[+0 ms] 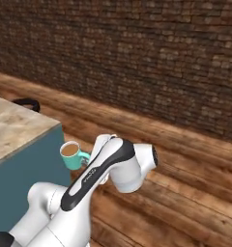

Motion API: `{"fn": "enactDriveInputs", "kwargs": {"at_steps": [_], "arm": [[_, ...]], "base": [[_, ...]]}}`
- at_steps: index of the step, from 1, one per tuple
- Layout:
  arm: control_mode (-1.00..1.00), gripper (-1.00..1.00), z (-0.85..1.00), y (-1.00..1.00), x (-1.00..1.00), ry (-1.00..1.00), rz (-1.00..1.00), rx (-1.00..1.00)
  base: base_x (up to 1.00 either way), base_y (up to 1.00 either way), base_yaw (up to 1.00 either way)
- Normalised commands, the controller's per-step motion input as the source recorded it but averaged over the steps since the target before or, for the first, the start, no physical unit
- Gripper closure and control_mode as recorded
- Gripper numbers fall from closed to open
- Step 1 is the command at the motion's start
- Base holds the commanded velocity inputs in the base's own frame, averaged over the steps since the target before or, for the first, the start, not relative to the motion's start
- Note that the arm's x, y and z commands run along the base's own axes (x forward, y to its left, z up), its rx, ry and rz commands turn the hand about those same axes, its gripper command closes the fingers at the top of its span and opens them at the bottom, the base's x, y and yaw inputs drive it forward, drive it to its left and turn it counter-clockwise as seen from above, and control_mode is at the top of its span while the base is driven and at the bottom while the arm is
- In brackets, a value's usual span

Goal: Pick up the brewed coffee from the coffee machine and place it next to the breakfast plate on the dining counter.

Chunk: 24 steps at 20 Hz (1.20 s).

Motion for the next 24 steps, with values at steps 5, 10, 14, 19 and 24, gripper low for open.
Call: {"fn": "enactDriveInputs", "kwargs": {"at_steps": [5,10,14,19,24], "arm": [[1.0,1.0,0.0,0.0,0.0,0.0,0.0,0.0],[1.0,1.0,0.0,0.0,0.0,0.0,0.0,0.0],[1.0,1.0,0.0,0.0,0.0,0.0,0.0,0.0],[1.0,1.0,0.0,0.0,0.0,0.0,0.0,0.0],[1.0,1.0,0.0,0.0,0.0,0.0,0.0,0.0]], "base": [[1.0,-0.42,0.59],[1.0,-0.58,0.58],[1.0,-0.64,0.57],[1.0,-0.69,0.58],[1.0,-0.81,0.56]]}}
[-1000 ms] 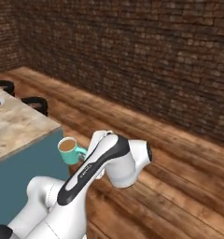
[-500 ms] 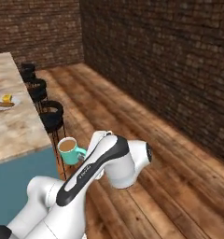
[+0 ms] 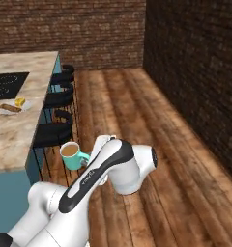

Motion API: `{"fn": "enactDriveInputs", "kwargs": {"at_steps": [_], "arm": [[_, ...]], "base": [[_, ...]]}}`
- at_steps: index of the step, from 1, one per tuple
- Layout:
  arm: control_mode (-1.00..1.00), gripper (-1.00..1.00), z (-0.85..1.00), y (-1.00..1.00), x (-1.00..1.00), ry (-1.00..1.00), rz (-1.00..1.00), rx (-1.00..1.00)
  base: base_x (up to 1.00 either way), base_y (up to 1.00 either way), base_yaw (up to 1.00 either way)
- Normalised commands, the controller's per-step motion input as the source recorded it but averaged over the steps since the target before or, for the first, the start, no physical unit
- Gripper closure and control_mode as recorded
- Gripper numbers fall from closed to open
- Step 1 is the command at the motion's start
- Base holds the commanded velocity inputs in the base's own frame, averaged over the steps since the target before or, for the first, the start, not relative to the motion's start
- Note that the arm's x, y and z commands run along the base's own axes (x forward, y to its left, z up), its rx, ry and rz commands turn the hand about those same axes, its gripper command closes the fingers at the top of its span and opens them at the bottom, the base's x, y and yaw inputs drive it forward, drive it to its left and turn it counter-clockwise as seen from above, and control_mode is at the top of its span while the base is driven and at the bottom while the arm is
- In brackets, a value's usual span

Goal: Pick up the brewed coffee from the coffee machine and place it next to the breakfast plate on the dining counter.

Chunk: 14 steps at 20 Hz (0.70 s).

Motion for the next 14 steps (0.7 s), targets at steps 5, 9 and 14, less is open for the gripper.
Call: {"fn": "enactDriveInputs", "kwargs": {"at_steps": [5,9,14], "arm": [[1.0,1.0,0.0,0.0,0.0,0.0,0.0,0.0],[1.0,1.0,0.0,0.0,0.0,0.0,0.0,0.0],[1.0,1.0,0.0,0.0,0.0,0.0,0.0,0.0]], "base": [[1.0,-0.74,0.58],[1.0,-0.54,0.66],[1.0,-0.48,0.68]]}}
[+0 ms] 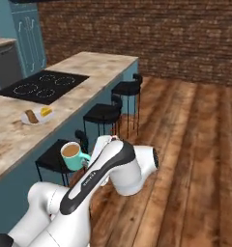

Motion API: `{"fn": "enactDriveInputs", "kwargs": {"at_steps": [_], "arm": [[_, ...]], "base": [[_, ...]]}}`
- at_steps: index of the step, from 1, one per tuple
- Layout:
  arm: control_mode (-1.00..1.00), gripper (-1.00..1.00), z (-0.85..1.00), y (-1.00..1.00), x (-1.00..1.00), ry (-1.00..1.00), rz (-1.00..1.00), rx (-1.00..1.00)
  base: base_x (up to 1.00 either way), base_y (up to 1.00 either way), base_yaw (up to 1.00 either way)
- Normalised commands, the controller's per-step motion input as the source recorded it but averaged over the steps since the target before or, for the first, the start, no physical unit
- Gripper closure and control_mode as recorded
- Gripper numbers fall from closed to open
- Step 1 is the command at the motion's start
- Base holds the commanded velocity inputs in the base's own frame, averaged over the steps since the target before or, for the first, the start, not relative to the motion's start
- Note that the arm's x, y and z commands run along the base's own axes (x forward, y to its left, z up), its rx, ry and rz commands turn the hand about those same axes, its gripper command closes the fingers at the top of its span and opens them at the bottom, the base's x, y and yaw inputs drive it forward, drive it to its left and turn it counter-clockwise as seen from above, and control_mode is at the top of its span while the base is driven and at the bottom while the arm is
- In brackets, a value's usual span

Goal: Pick up the brewed coffee from the coffee machine and place it next to the breakfast plate on the dining counter.

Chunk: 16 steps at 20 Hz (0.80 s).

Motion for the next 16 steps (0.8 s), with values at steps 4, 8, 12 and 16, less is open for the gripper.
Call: {"fn": "enactDriveInputs", "kwargs": {"at_steps": [4,8,12,16], "arm": [[1.0,1.0,0.0,0.0,0.0,0.0,0.0,0.0],[1.0,1.0,0.0,0.0,0.0,0.0,0.0,0.0],[1.0,1.0,0.0,0.0,0.0,0.0,0.0,0.0],[1.0,1.0,0.0,0.0,0.0,0.0,0.0,0.0]], "base": [[1.0,-0.49,0.68],[0.98,-0.49,0.68],[0.91,-0.54,0.69],[0.81,-0.61,0.68]]}}
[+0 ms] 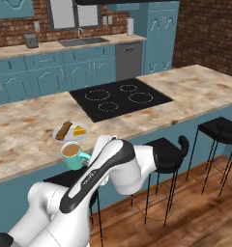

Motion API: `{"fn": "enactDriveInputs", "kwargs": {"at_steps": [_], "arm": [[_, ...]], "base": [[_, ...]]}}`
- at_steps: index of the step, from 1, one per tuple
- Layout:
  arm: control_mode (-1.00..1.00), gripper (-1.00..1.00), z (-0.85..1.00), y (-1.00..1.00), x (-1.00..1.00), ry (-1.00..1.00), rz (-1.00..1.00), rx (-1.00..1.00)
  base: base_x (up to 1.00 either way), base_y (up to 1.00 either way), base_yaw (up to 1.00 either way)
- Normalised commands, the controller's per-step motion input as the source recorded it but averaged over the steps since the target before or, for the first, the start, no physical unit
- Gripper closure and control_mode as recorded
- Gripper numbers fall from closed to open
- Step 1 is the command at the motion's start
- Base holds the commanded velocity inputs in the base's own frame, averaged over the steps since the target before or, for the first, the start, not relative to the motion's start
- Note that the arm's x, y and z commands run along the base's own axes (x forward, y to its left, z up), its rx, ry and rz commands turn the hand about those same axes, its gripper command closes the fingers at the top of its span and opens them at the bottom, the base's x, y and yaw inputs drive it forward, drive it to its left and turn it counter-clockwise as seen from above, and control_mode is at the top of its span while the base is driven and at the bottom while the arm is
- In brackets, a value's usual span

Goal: Pick up the brewed coffee from the coffee machine and place it next to the breakfast plate on the dining counter.

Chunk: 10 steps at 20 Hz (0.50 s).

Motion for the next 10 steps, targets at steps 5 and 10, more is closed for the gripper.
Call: {"fn": "enactDriveInputs", "kwargs": {"at_steps": [5,10], "arm": [[1.0,1.0,0.0,0.0,0.0,0.0,0.0,0.0],[1.0,1.0,0.0,0.0,0.0,0.0,0.0,0.0]], "base": [[0.77,-0.59,0.7],[0.76,-0.57,0.71]]}}
